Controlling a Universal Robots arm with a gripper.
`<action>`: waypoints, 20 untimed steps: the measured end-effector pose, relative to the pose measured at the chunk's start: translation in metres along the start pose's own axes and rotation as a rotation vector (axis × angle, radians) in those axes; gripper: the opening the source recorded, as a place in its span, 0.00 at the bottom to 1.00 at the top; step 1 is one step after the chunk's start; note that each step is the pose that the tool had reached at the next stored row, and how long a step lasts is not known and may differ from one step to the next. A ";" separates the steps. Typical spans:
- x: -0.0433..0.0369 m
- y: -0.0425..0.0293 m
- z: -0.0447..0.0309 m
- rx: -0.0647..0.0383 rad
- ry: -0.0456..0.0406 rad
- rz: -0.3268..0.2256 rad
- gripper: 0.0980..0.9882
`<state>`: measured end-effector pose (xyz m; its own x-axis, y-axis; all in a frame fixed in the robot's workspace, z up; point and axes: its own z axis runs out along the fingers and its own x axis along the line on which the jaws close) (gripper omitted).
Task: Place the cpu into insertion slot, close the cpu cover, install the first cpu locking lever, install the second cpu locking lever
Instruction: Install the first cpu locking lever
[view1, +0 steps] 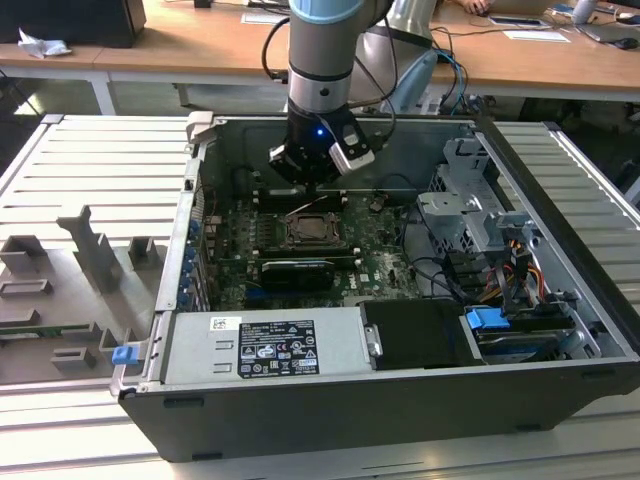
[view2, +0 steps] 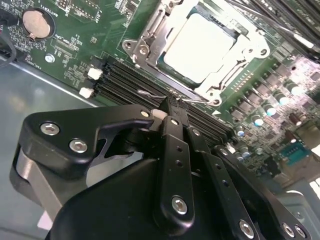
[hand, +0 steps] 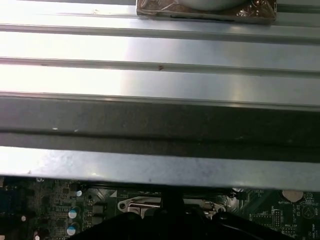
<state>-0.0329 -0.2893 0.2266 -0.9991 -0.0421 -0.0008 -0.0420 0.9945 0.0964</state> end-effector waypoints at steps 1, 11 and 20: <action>-0.0010 0.0001 0.0009 -0.001 -0.0001 0.000 0.01; -0.0067 -0.0005 0.0045 -0.024 -0.0012 0.002 0.01; -0.0167 -0.0023 0.0191 -0.007 -0.0013 0.009 0.01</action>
<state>-0.0162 -0.2891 0.2074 -0.9994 -0.0333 -0.0012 -0.0332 0.9941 0.1034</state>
